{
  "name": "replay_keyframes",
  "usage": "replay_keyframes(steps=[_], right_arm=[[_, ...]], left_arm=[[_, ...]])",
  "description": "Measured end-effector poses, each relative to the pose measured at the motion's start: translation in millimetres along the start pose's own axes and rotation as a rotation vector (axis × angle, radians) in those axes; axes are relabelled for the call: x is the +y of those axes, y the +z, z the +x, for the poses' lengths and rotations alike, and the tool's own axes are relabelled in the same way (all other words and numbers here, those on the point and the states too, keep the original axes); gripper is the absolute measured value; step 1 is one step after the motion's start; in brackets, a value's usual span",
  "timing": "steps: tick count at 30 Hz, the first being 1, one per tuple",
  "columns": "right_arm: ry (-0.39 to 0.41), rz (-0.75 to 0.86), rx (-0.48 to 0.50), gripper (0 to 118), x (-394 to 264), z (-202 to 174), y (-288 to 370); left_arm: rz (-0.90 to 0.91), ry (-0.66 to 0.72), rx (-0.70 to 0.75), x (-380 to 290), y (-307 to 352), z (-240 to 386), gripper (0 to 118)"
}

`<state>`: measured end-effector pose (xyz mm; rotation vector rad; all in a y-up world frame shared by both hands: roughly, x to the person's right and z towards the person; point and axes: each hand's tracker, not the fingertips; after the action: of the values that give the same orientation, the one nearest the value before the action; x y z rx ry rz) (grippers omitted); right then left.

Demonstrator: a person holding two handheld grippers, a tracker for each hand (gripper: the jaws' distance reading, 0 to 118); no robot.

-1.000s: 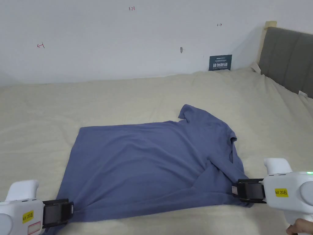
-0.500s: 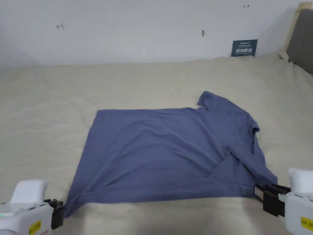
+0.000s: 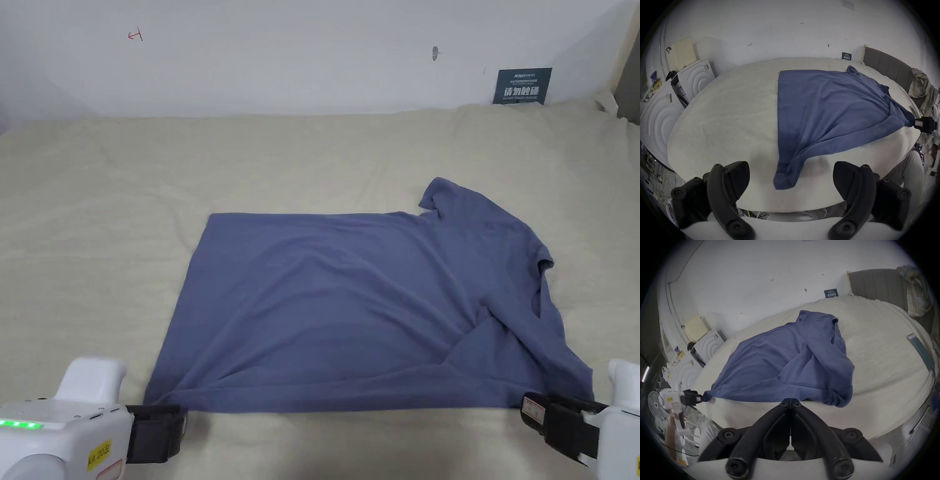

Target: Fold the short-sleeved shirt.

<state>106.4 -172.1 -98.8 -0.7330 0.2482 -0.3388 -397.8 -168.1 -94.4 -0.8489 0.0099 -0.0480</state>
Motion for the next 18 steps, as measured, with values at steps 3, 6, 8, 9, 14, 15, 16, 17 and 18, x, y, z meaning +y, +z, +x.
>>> replay_keyframes(steps=[3,6,8,9,14,15,16,17,18], right_arm=[[0.020,-0.007,-0.020,0,0.0,-0.4,-2.4],[0.026,-0.017,-0.035,0,-0.7,1.9,-1.2],[0.002,-0.021,-0.033,0,-1.1,6.0,-0.4],[-0.007,-0.020,-0.027,0,-1.8,8.0,-0.1],[0.056,-0.005,-0.055,5,-2.2,10.7,5.2],[0.086,0.001,-0.084,23,-0.6,10.3,6.5],[0.113,0.013,-0.115,48,0.6,10.9,8.3],[0.135,0.011,-0.143,78,3.0,11.1,8.7],[0.152,0.001,-0.162,84,5.2,12.0,8.9]], left_arm=[[-0.038,0.031,0.020,-1.2,-14.6,3.1,96],[-0.032,0.054,0.040,-3.3,-14.7,5.7,3],[-0.050,0.047,0.020,-3.2,-14.5,5.1,3],[-0.070,0.042,-0.007,-3.3,-14.8,4.4,3],[-0.058,0.035,0.026,1.2,-13.3,4.9,3],[-0.061,0.043,0.021,3.0,-13.3,3.6,3],[-0.065,0.054,0.018,4.5,-13.0,2.9,3],[-0.059,0.060,0.018,3.9,-12.8,1.3,3],[-0.055,0.062,0.017,4.6,-12.1,1.1,3]])
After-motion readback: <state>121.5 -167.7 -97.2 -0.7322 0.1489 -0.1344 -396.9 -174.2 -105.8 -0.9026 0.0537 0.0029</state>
